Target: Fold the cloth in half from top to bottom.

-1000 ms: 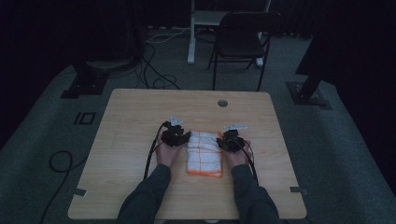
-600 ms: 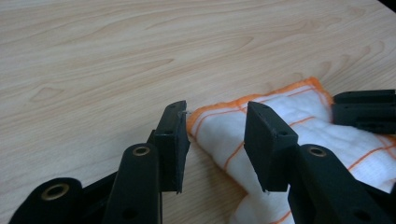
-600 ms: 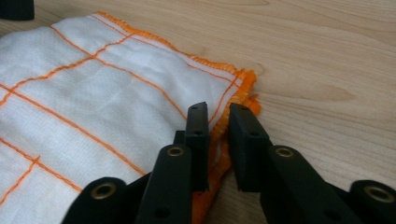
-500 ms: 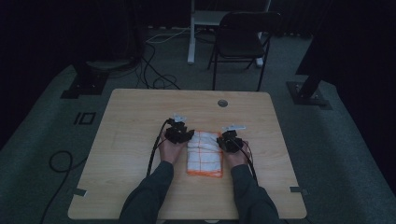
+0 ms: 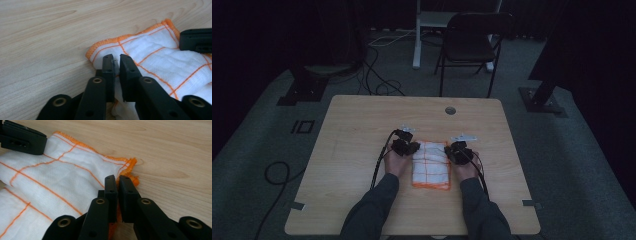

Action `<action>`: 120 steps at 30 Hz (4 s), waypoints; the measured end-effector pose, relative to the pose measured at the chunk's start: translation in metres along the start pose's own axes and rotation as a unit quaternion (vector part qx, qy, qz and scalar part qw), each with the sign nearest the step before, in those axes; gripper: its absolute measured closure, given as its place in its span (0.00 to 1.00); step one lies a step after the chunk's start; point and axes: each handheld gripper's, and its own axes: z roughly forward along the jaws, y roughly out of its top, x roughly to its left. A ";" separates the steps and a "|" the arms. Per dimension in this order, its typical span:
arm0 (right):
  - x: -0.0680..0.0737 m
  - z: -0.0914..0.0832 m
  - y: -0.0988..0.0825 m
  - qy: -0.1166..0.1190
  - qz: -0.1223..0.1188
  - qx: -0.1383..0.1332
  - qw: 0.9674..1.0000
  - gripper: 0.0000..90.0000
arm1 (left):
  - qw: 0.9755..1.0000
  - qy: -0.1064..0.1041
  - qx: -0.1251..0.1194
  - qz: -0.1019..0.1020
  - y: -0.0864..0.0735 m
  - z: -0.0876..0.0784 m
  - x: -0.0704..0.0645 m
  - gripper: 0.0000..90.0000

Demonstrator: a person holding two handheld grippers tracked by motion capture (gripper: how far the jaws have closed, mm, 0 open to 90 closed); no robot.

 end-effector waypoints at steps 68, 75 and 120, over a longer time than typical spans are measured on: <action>0.012 -0.044 -0.018 0.083 0.010 0.009 0.996 0.82 | 0.997 -0.046 -0.052 0.018 -0.037 -0.052 -0.027 0.85; 0.019 -0.056 -0.027 0.095 -0.007 0.009 0.995 0.83 | 0.996 -0.056 -0.058 0.026 -0.054 -0.066 -0.032 0.85; 0.028 -0.074 -0.030 0.092 -0.018 -0.022 0.995 0.73 | 0.996 -0.053 -0.069 0.034 -0.081 -0.089 -0.029 0.73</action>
